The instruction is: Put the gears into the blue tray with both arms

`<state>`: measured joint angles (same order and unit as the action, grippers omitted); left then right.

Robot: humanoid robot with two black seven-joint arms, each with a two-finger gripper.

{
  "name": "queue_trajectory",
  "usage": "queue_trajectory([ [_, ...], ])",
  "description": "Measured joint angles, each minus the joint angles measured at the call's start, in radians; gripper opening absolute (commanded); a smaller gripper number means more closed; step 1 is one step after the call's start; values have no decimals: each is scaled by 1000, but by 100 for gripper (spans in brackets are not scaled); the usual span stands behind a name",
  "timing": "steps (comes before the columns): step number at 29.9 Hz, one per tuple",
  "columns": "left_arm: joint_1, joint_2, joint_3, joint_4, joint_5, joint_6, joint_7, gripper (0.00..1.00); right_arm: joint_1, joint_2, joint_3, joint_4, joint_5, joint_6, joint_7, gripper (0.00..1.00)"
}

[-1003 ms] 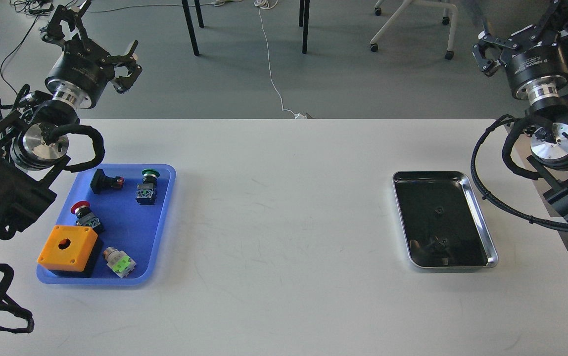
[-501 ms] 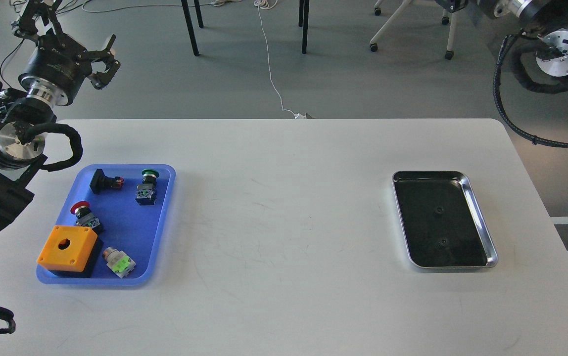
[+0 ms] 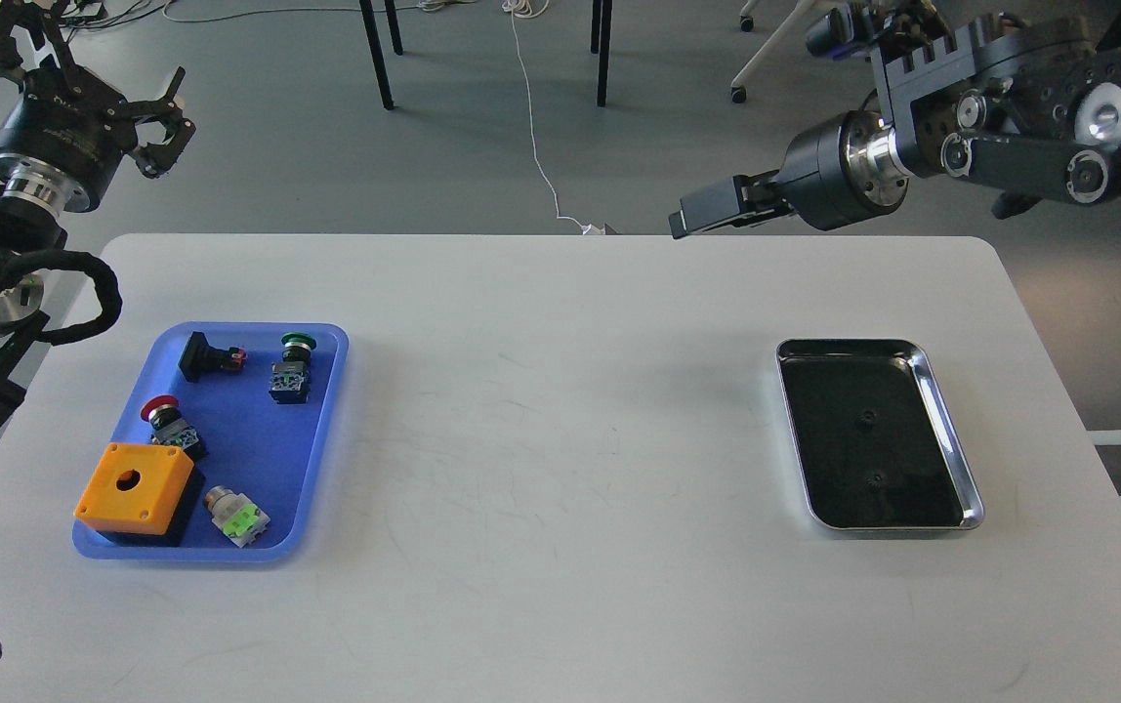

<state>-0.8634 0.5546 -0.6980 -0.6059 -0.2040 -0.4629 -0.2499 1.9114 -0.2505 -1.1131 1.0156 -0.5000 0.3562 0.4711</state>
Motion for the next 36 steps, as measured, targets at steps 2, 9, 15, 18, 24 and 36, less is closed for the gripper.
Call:
queue_trajectory([
  [2, 2, 8, 0, 0, 0, -1, 0, 99, -17, 15, -58, 17, -57, -29, 3, 99],
  [9, 16, 23, 0, 1, -1, -10, -1, 99, -156, 61, -234, 31, -112, -195, 5, 95],
  [15, 28, 28, 0, 2, -1, -12, -2, 99, -232, 52, -261, 19, -108, -257, 16, 86],
  [18, 31, 30, 0, 2, -2, -12, -2, 99, -259, 38, -278, 12, -108, -280, 18, 84],
  [24, 32, 32, 0, 2, -2, -11, -2, 99, -309, 3, -318, 0, -109, -321, 18, 79],
  [36, 33, 32, 0, 2, 0, -9, -2, 99, -396, -4, -315, -55, -105, -358, 6, 66],
])
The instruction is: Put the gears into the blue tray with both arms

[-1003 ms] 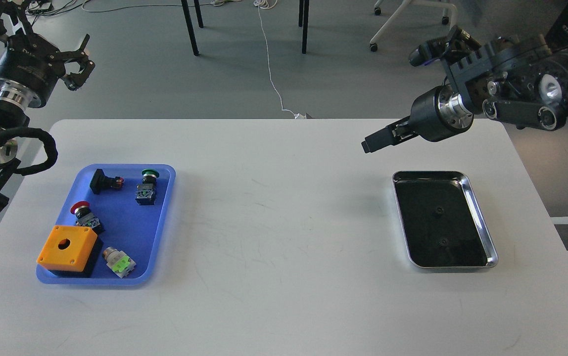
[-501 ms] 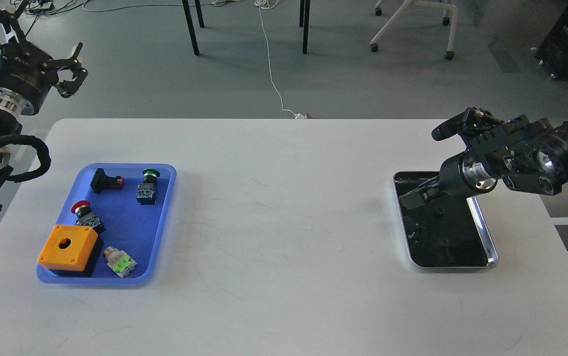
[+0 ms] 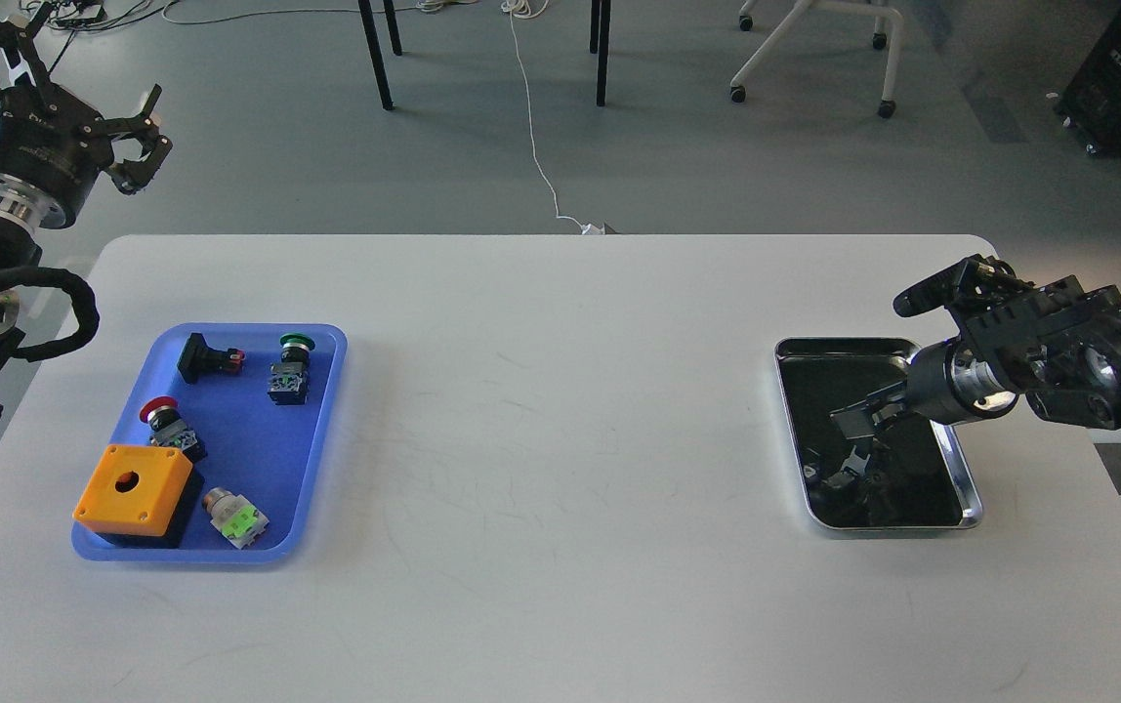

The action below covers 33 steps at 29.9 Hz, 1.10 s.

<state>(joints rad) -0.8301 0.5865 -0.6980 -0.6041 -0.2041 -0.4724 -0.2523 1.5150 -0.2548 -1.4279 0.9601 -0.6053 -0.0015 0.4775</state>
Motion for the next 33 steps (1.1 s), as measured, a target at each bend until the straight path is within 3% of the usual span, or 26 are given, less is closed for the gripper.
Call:
queue_trajectory([
  [13, 0, -4, -2, 4, 0, 0, -1, 99, -26, -5, 0, -16, 1, -1, -43, 54],
  [33, 0, 1, -1, 6, 2, -2, 1, 99, -77, -4, 55, -80, 33, 0, -43, 51],
])
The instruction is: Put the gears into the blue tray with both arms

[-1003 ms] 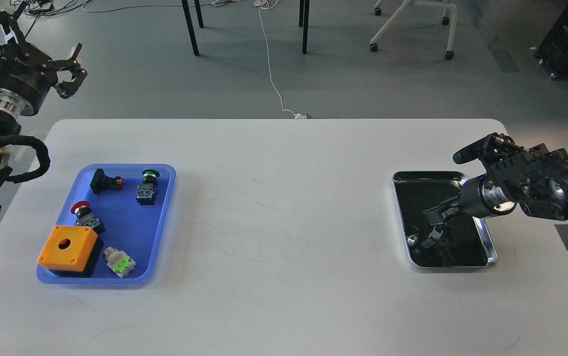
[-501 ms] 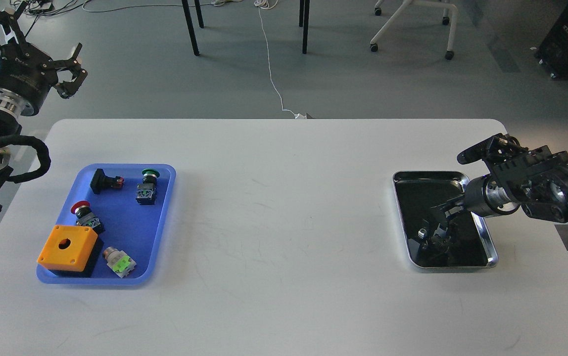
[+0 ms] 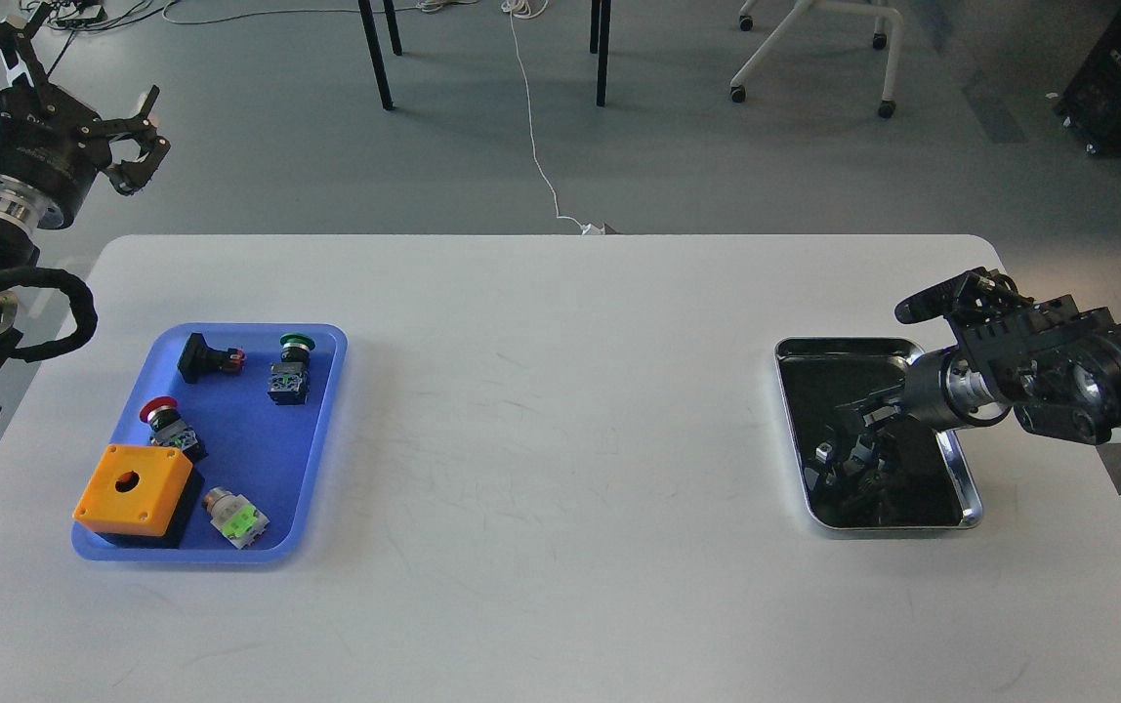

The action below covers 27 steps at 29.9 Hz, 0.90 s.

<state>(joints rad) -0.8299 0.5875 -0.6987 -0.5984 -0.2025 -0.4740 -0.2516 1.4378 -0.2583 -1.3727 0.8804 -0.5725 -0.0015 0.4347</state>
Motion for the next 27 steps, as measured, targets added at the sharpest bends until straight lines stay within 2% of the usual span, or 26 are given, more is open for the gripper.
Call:
queue_trajectory([
  [6, 0, 0, 1, 1, 0, 0, 0, 99, -3, 2, 1, 0, 0, 0, 0, 46],
  [21, 0, 8, 1, 2, 0, 0, 0, 99, -16, -3, -2, 1, 0, 0, -20, 46],
  [27, 0, 11, 1, 2, 0, 0, 0, 99, -25, -2, 1, -1, 1, 0, -21, 35],
])
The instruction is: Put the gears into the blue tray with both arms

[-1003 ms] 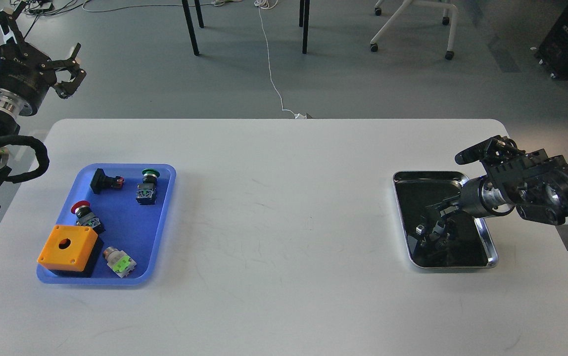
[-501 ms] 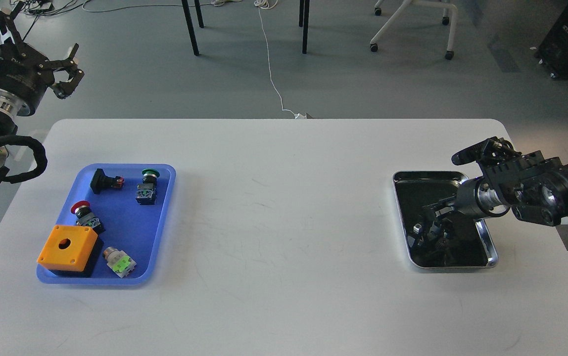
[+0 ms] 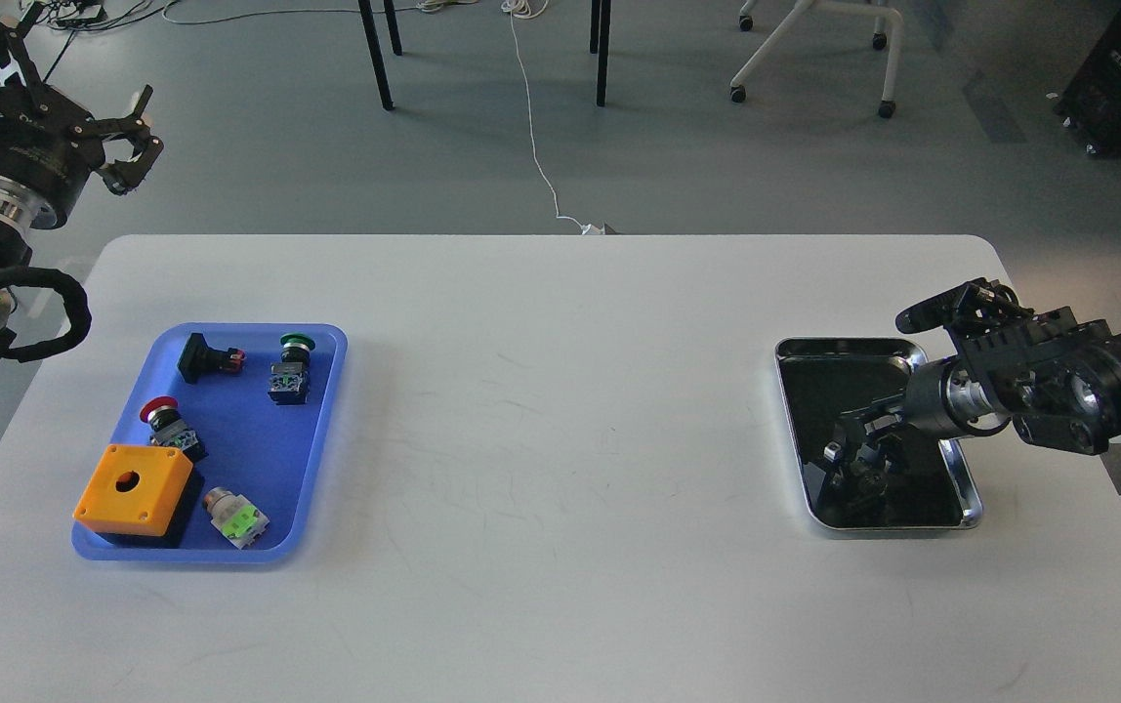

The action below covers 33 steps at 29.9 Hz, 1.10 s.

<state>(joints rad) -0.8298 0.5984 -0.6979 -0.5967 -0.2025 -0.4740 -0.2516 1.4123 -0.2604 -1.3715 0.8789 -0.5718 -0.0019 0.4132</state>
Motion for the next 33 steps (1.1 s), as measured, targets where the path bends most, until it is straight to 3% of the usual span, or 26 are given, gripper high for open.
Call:
queue_trajectory([
  [7, 0, 2, 0, 0, 0, 0, 0, 99, -1, -3, 0, 1, 0, -2, 7, 26],
  [19, 0, 3, 0, 0, 0, 0, 0, 99, 78, -18, 11, 20, 0, -9, 7, 24],
  [25, 0, 3, 0, 1, 0, 0, 0, 99, 204, -6, 100, 128, 0, -13, 5, 24],
  [33, -1, 3, 0, 2, 0, 1, 2, 99, 221, 153, 184, 222, -14, -144, 16, 24],
])
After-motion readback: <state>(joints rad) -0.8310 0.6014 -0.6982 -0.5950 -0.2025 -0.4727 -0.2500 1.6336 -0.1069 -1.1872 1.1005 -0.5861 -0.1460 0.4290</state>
